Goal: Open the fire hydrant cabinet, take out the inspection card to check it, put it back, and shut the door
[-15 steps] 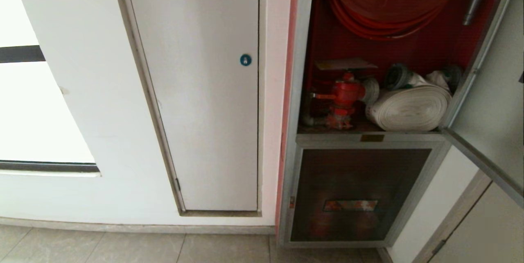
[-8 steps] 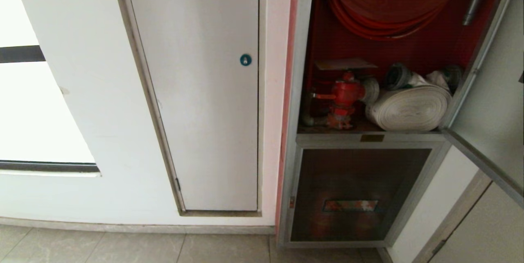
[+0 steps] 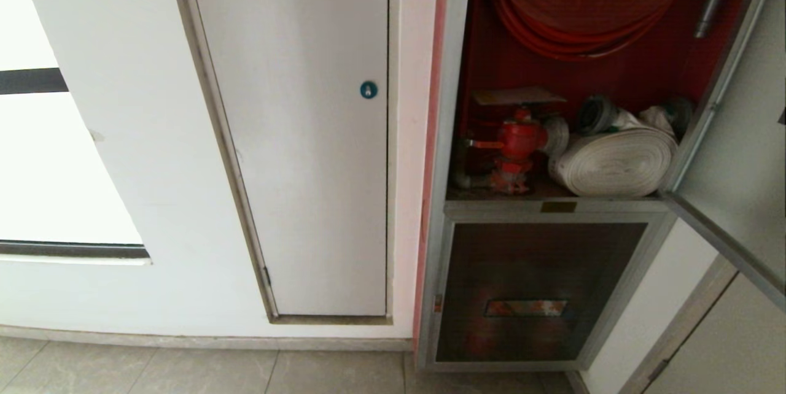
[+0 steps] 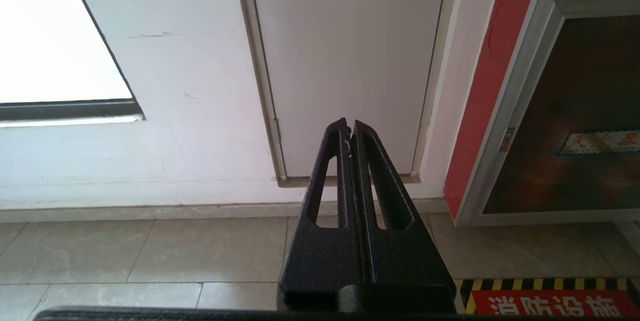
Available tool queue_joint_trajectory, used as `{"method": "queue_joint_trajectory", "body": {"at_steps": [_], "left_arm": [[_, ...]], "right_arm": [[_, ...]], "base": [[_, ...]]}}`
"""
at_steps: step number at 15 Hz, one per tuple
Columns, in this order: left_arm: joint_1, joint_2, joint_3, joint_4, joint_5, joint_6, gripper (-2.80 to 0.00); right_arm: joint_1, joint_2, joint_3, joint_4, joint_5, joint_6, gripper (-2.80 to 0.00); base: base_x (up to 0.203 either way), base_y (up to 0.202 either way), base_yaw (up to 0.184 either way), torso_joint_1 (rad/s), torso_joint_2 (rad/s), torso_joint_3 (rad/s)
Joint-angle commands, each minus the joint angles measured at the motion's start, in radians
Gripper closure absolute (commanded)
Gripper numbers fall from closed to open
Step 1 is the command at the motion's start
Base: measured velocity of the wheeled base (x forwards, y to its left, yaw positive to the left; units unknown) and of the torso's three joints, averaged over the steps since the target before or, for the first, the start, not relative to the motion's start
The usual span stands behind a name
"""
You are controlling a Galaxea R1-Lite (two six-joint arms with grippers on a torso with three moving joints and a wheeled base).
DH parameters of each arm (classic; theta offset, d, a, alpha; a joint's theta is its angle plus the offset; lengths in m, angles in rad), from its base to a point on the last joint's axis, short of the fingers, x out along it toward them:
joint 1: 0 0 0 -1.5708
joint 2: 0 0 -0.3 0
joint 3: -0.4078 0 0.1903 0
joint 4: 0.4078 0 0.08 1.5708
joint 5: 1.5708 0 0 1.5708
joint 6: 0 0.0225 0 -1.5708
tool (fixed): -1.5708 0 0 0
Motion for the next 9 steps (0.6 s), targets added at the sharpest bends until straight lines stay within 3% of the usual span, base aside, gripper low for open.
{"method": "queue_joint_trajectory", "body": {"at_steps": [1,9], "left_arm": [[0.000,0.001,0.002,0.000,-0.001,0.000,0.00],[0.000,0.001,0.002,0.000,-0.001,0.000,0.00]], "right_arm": [[0.010,0.005,-0.001,0.001,0.015,-0.002,0.00],[0.116,-0.069,0.038,0.081,0.022,-0.059,0.00]], "base": [[0.000,0.000,0.000,0.000,0.00,0.000],[0.000,0.000,0.000,0.000,0.00,0.000]]}}
